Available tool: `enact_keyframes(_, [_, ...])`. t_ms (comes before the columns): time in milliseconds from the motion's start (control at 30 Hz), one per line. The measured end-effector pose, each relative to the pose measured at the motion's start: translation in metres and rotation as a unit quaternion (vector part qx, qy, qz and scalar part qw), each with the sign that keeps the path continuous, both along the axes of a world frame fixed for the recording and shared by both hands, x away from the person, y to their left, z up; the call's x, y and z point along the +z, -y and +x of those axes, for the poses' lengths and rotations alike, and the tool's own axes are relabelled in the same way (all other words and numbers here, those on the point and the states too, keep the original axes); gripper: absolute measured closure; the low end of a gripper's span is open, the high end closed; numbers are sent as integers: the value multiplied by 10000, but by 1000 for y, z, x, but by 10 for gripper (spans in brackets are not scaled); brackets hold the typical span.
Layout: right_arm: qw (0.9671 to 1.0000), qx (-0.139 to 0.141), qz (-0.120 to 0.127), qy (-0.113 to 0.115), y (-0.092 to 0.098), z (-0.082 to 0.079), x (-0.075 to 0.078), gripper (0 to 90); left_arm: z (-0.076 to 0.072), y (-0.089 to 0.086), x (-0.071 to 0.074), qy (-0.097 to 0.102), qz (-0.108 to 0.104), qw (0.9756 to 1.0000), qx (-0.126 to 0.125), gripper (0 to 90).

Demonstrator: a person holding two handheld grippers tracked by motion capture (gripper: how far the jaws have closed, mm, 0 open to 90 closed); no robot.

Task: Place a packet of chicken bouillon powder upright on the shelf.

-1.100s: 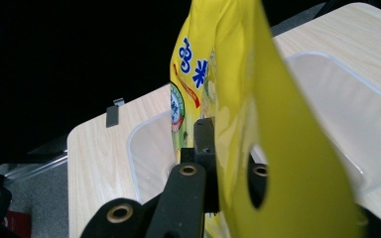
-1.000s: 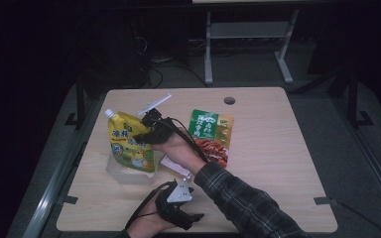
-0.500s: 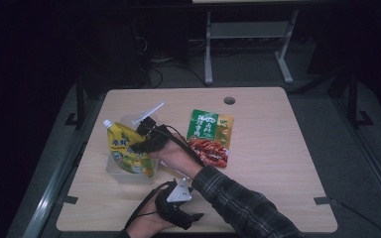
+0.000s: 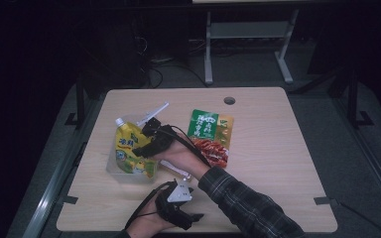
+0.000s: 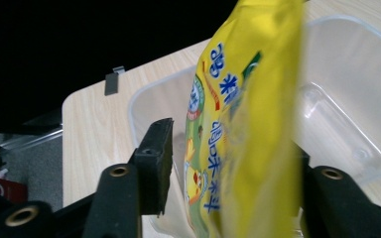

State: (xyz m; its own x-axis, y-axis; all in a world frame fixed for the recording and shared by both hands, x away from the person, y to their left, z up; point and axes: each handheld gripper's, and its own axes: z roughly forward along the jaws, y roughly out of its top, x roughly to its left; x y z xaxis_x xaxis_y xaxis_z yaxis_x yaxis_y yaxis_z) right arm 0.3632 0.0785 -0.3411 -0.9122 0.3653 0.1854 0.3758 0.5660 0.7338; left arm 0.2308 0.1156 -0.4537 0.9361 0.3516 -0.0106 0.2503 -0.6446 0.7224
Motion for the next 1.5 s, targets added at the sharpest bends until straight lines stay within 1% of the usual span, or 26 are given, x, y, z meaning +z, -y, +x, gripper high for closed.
enact_keyframes(33, [10000, -8, -10, 8, 1, 0, 0, 490, 0, 0, 0, 8, 6, 10000, -15, 170])
enact_keyframes(100, [10000, -52, -18, -15, 2, 1, -1, 483, -1, 0, -1, -63, -37, 10000, 13, 170])
enact_keyframes(167, [10000, -76, 3, 58, 4, 2, -2, 502, -1, 0, -1, -74, -41, 10000, 12, 170])
enact_keyframes(200, [9999, -100, 30, 65, 5, 2, -1, 539, 0, 0, -1, -54, -31, 10000, 1, 170])
enact_keyframes(233, [9999, -129, 72, 66, 7, 3, 0, 612, 1, 0, -1, -14, -18, 10000, -34, 170])
enact_keyframes(267, [9997, -186, 142, 115, 10, 4, 2, 696, 0, 0, -1, -58, -40, 10000, -1, 170])
enact_keyframes(333, [9990, -297, 329, -3, 14, 4, 6, 834, 2, -1, 0, 11, 25, 10000, -59, 170])
enact_keyframes(367, [9989, -311, 345, -27, 15, 4, 6, 875, 1, -1, 0, 6, 25, 10000, -57, 170])
enact_keyframes(433, [9990, -297, 331, 60, 16, 4, 6, 894, 1, -1, 0, -2, 19, 10000, -51, 170])
enact_keyframes(467, [9989, -282, 369, 59, 16, 3, 6, 896, 1, -1, 0, -7, 22, 10000, -47, 170])
enact_keyframes(567, [9985, -245, 449, 169, 15, -2, 7, 898, 1, 0, -1, -14, -37, 10000, -19, 170])
enact_keyframes(633, [9983, -264, 496, 180, 14, -6, 9, 899, 1, 0, -1, -17, -36, 10000, 4, 170])
enact_keyframes(667, [9980, -270, 528, 219, 13, -7, 10, 899, 1, 0, -1, 22, -59, 10000, 14, 170])
enact_keyframes(700, [9979, -305, 532, 215, 13, -9, 11, 899, 1, 0, -1, -11, -86, 10000, 27, 170])
enact_keyframes(733, [9979, -318, 512, 249, 12, -10, 12, 899, 1, 0, -1, 13, -26, 10000, -1, 171])
enact_keyframes(867, [9977, -405, 489, 255, 11, -12, 10, 898, 1, 0, 0, 42, -1, 10000, -27, 170])
enact_keyframes(933, [9978, -419, 466, 200, 10, -12, 9, 897, 1, 0, -1, 3, -60, 10000, -6, 170])
enact_keyframes(967, [9979, -421, 442, 227, 8, -12, 7, 897, 1, 0, -1, 7, -56, 10000, -8, 170])
enact_keyframes(1000, [9978, -422, 473, 198, 8, -13, 8, 896, 1, 0, -1, 43, 2, 10000, -35, 170])
enact_keyframes(1067, [9980, -414, 429, 205, 6, -13, 8, 892, 1, 0, -1, 45, 2, 10000, -36, 170])
enact_keyframes(1100, [9980, -414, 427, 203, 6, -13, 8, 891, 1, 0, -2, 9, -59, 10000, -5, 170])
enact_keyframes(1233, [9983, -353, 414, 192, 5, -11, 8, 859, 1, 0, -2, 10, -26, 10000, -20, 170])
enact_keyframes(1300, [9989, -275, 324, 205, 3, -10, 8, 750, 1, 0, -1, 2, -5, 10000, -25, 170])
enact_keyframes(1367, [9986, -297, 385, 228, 4, -9, 9, 688, 1, 0, -1, -15, -10, 10000, -11, 170])
enact_keyframes(1467, [9983, -326, 449, 170, 9, -8, 11, 587, 1, 0, -1, -9, -8, 10000, -8, 170])
enact_keyframes(1500, [9983, -315, 433, 220, 11, -7, 12, 558, 1, -1, -2, -15, -3, 10000, -20, 170])
